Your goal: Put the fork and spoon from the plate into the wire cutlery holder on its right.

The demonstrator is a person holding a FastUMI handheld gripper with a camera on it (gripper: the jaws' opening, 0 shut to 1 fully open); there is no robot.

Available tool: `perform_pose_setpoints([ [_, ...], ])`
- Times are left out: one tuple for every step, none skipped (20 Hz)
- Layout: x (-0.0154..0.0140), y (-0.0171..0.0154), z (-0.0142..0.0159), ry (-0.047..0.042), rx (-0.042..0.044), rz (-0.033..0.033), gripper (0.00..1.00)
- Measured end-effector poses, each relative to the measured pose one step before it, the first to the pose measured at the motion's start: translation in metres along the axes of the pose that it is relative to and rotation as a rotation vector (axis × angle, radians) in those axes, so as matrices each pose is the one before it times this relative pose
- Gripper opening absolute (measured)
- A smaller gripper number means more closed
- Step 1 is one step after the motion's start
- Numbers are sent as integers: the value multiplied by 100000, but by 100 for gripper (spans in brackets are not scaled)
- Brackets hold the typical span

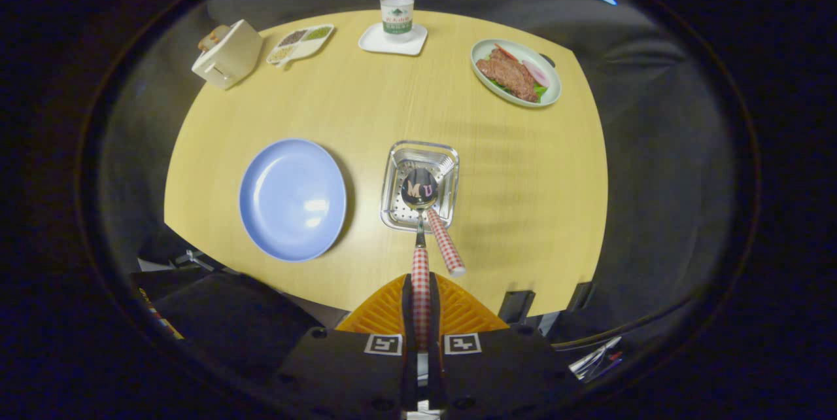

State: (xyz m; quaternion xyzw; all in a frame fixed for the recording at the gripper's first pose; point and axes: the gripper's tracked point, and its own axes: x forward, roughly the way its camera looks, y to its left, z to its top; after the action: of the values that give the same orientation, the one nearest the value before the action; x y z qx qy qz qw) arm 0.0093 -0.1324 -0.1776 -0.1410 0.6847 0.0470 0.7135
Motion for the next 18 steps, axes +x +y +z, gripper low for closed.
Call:
perform_pose_setpoints([
  [534, -349, 443, 3036, -1245, -544, 9],
  [624, -55, 490, 1949, -542, 468, 9],
  [185, 226, 483, 1529, 28, 1044, 9],
  [508, 230, 530, 1322, -13, 1405, 9],
  [432, 215, 473, 1129, -500, 874, 9],
  [372, 159, 261, 1031, -698, 508, 10],
  [384, 165, 312, 761, -632, 400, 10],
  [470, 236, 308, 523, -502, 555, 11],
  [221, 293, 103, 738, -804, 811, 12],
  [241, 140, 114, 513, -855, 524, 12],
  [144, -27, 204, -79, -24, 202, 12],
  [76, -8, 260, -1296, 818, 553, 12],
  [-10, 48, 240, -676, 1176, 602, 20],
  [-102, -205, -12, -667, 970, -18, 27],
  [-205, -183, 4, -872, 1058, 118, 34],
  [-274, 150, 150, -1085, 1794, 1125, 42],
  [-467, 462, 405, -2746, 2724, 2236, 49],
  [-428, 468, 509, -3508, 3543, 2834, 56],
])
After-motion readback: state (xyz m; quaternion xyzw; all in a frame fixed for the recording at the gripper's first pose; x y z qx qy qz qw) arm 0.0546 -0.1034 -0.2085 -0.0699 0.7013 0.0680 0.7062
